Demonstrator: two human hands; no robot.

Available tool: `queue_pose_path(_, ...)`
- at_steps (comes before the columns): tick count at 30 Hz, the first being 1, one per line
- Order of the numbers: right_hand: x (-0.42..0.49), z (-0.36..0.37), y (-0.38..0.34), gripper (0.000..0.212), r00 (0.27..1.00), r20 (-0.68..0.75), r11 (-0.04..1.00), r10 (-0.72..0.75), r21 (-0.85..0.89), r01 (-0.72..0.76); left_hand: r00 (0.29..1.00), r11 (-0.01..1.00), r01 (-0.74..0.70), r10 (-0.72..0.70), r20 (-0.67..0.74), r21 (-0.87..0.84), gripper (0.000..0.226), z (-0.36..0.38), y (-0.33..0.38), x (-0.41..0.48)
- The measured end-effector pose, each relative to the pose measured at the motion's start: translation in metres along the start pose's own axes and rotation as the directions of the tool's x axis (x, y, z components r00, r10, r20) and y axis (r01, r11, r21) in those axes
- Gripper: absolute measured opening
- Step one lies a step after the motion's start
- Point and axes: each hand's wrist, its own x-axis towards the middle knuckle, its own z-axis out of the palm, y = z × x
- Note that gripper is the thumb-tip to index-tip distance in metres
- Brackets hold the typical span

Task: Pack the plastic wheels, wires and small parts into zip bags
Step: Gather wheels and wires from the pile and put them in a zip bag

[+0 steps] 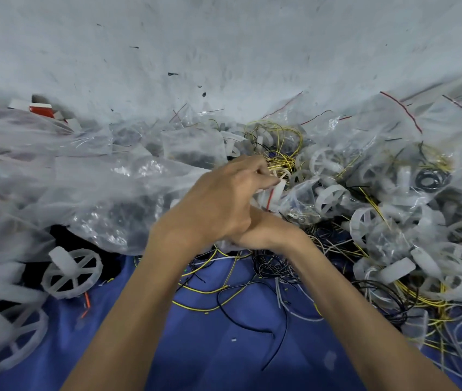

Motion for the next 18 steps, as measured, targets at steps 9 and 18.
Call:
queue_pose_path(9, -0.007, 0.009, -0.006, 0.032, 0.993, -0.02, 0.945, 0.116, -0.305, -0.117, 0.995, 0.99, -0.087, 0.091, 0.035, -0.111, 0.07, -0.008, 0.003, -0.002)
queue_pose_path(18, -0.006, 0.012, -0.011, 0.024, 0.994, 0.063, 0.926, 0.094, -0.372, -0.064, 0.998, 0.996, -0.007, 0.013, 0.063, -0.093, 0.067, -0.023, 0.002, -0.009)
